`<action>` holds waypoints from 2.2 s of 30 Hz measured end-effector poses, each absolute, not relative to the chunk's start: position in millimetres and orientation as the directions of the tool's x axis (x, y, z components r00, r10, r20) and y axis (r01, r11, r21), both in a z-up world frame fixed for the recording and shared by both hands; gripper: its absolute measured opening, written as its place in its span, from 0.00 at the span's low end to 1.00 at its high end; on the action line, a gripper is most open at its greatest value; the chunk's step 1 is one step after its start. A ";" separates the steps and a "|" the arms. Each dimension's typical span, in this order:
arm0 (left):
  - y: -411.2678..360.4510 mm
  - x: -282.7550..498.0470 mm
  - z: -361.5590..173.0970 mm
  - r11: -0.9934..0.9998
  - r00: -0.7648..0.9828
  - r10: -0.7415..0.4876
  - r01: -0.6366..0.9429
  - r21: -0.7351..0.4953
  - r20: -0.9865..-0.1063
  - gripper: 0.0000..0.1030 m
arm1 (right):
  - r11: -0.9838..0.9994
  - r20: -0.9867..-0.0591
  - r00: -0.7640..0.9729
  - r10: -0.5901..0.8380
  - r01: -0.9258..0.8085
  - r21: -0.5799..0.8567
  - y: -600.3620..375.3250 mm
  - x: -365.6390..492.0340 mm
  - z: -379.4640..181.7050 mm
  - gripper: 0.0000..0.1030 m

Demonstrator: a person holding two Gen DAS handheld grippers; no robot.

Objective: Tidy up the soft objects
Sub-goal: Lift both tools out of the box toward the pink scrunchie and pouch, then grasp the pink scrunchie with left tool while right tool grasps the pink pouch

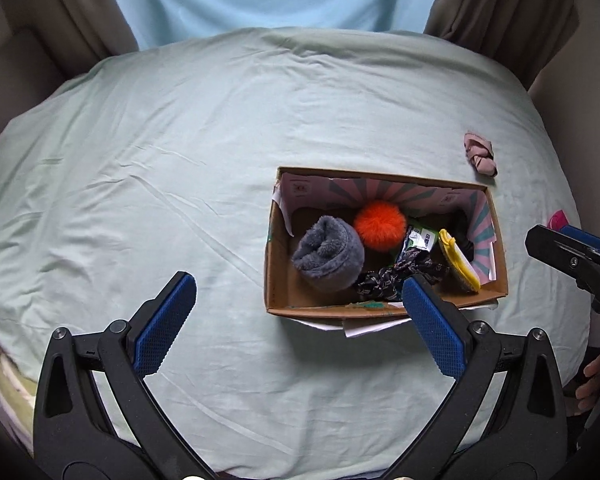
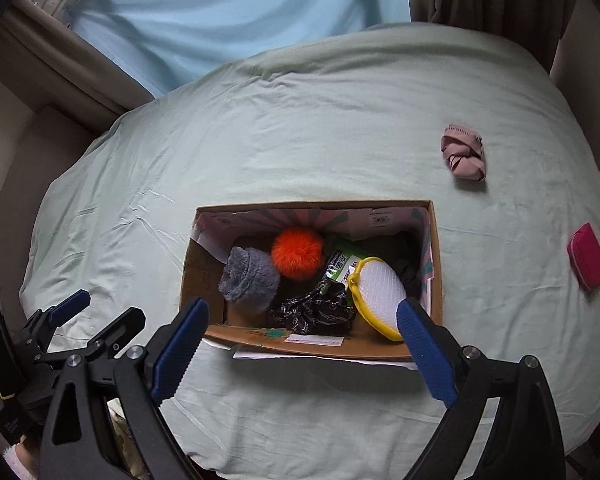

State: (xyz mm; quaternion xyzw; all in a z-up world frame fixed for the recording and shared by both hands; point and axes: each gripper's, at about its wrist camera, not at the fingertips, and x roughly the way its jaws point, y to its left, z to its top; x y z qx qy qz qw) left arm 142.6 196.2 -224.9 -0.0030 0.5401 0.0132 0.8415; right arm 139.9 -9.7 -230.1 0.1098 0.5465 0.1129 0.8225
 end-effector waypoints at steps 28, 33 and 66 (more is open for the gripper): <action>31.0 123.1 -120.0 0.997 0.596 -0.072 0.045 -0.056 -0.800 1.00 | 0.999 -0.640 0.768 0.024 0.008 0.047 -209.4 26.1 -109.0 0.91; -30.0 161.1 -133.9 0.993 0.567 -0.100 0.103 -0.050 -0.818 1.00 | 1.000 -0.651 0.759 -0.001 0.019 0.022 -255.4 32.0 -119.0 0.91; -185.8 426.0 -477.0 0.999 0.290 0.046 0.003 0.049 -0.956 0.99 | 0.966 -0.912 0.381 0.150 -0.251 0.054 -401.2 191.8 -406.9 0.91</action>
